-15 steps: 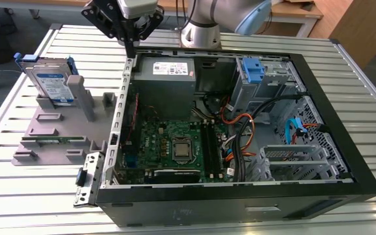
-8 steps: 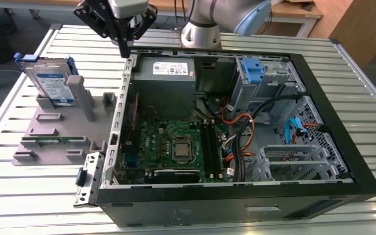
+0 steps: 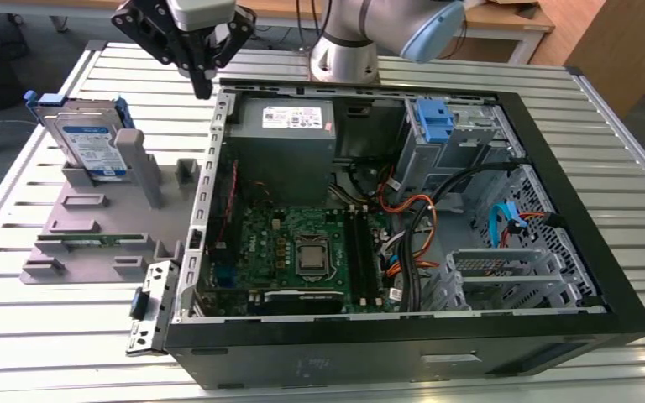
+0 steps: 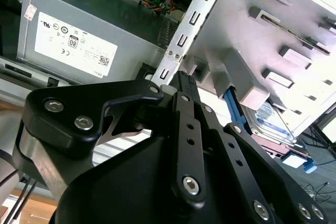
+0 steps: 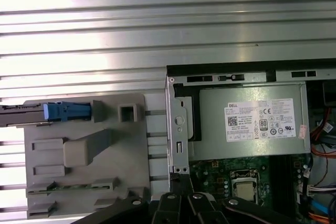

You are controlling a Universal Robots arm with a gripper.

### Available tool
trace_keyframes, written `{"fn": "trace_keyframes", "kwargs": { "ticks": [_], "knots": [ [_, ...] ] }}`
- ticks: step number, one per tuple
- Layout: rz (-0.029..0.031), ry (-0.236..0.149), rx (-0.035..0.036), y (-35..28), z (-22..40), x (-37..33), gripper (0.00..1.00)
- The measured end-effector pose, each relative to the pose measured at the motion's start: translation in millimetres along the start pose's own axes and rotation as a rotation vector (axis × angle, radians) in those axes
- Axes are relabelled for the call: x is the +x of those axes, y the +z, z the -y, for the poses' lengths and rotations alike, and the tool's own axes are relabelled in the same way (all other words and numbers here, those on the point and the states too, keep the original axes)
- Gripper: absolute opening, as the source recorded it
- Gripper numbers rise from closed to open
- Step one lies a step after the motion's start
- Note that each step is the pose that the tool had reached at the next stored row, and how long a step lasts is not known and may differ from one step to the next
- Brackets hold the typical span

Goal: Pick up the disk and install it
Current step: 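Reach for the disk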

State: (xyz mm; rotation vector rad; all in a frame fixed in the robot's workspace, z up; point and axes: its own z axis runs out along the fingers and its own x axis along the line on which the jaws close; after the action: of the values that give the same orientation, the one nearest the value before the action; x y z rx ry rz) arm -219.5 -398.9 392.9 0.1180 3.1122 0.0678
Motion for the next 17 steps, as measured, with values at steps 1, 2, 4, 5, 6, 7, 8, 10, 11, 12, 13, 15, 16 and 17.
{"fn": "trace_keyframes", "kwargs": {
  "ticks": [1, 2, 4, 5, 6, 7, 8, 10, 11, 12, 13, 15, 16, 17],
  "knots": [
    [0.0000, 0.000, 0.0000, 0.0, 0.0, 0.6, 0.11],
    [0.0000, 0.000, 0.0000, 0.0, 0.0, 0.9, 0.11],
    [-0.0001, 0.000, 0.0000, -0.1, 0.1, 1.6, 0.11],
    [0.0000, 0.000, 0.0000, -0.1, 0.2, 2.0, 0.11],
    [0.0000, 0.000, 0.0000, -0.1, 0.2, 2.1, 0.11],
    [-0.0001, 0.000, 0.0001, -0.1, 0.2, 2.1, 0.11],
    [-0.0001, 0.000, 0.0000, -0.1, 0.2, 2.1, 0.11],
    [-0.0001, 0.000, 0.0000, -0.1, 0.2, 2.1, 0.11],
    [0.0000, 0.000, 0.0001, -0.1, 0.2, 2.1, 0.11],
    [-0.0001, 0.000, 0.0001, -0.1, 0.2, 2.2, 0.11],
    [0.0000, 0.000, 0.0000, -0.1, 0.2, 2.6, 0.11],
    [-0.0001, 0.000, 0.0000, -0.2, 0.3, 3.7, 0.11],
    [-0.0001, 0.000, 0.0001, -0.2, 0.3, 4.6, 0.11],
    [0.0000, 0.000, 0.0000, -0.2, 0.4, 5.7, 0.11]
  ]
}}
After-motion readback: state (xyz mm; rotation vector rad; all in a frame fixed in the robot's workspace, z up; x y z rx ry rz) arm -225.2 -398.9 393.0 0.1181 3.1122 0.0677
